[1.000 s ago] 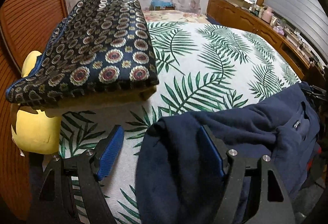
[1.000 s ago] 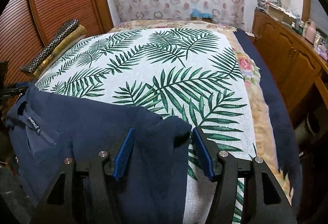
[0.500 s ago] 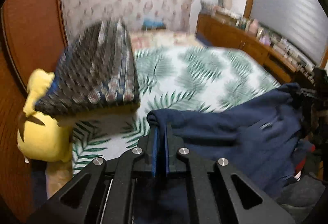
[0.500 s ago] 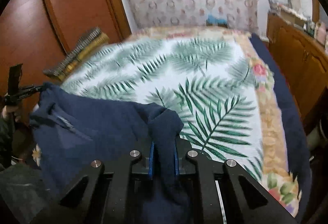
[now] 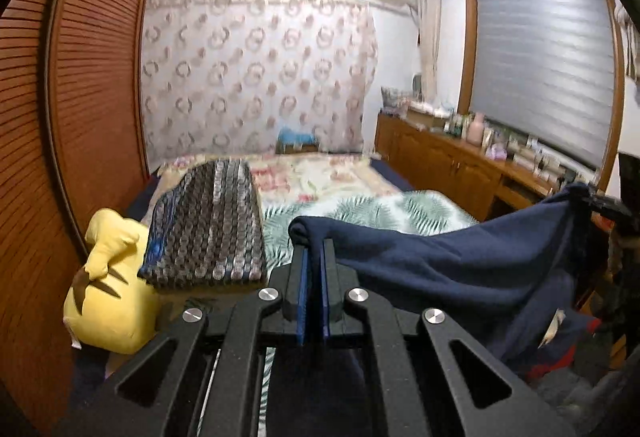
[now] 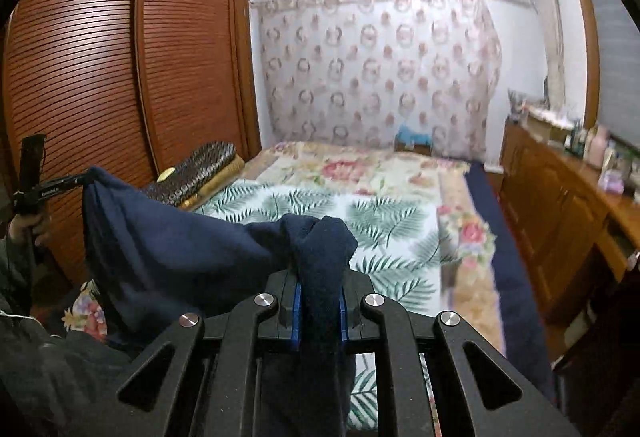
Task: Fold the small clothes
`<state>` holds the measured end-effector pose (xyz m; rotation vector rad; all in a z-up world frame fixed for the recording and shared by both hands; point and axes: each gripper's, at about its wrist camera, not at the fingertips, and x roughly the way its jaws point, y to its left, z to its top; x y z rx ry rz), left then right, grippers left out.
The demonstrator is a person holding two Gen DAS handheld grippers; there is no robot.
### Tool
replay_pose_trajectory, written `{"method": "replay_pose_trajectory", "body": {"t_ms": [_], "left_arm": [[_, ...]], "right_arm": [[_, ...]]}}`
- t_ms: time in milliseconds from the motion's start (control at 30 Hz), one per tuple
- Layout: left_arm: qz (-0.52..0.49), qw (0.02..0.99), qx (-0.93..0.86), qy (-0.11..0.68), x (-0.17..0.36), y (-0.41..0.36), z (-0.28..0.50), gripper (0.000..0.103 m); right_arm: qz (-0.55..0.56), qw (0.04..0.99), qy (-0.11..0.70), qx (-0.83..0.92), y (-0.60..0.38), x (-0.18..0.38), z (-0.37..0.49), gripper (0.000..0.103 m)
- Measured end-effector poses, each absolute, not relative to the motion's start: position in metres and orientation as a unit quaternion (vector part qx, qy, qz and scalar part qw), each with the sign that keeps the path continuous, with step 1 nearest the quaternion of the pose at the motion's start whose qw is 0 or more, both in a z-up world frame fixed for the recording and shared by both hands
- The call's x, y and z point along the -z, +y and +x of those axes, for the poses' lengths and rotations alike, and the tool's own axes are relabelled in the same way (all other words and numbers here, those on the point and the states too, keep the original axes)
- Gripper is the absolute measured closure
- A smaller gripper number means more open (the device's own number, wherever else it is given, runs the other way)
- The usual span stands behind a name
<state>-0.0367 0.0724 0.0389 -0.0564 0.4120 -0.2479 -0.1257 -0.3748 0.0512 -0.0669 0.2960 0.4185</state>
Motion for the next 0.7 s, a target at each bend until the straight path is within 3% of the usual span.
{"method": "replay_pose_trajectory", "body": {"t_ms": [700], "left_arm": [[0.006,0.991,0.13,0.025,-0.193,0.067,-0.039,0.097]], "right_arm": [[-0.053,0.984,-0.01,-0.167,-0.382,-0.143,-0.217,0.09]]}}
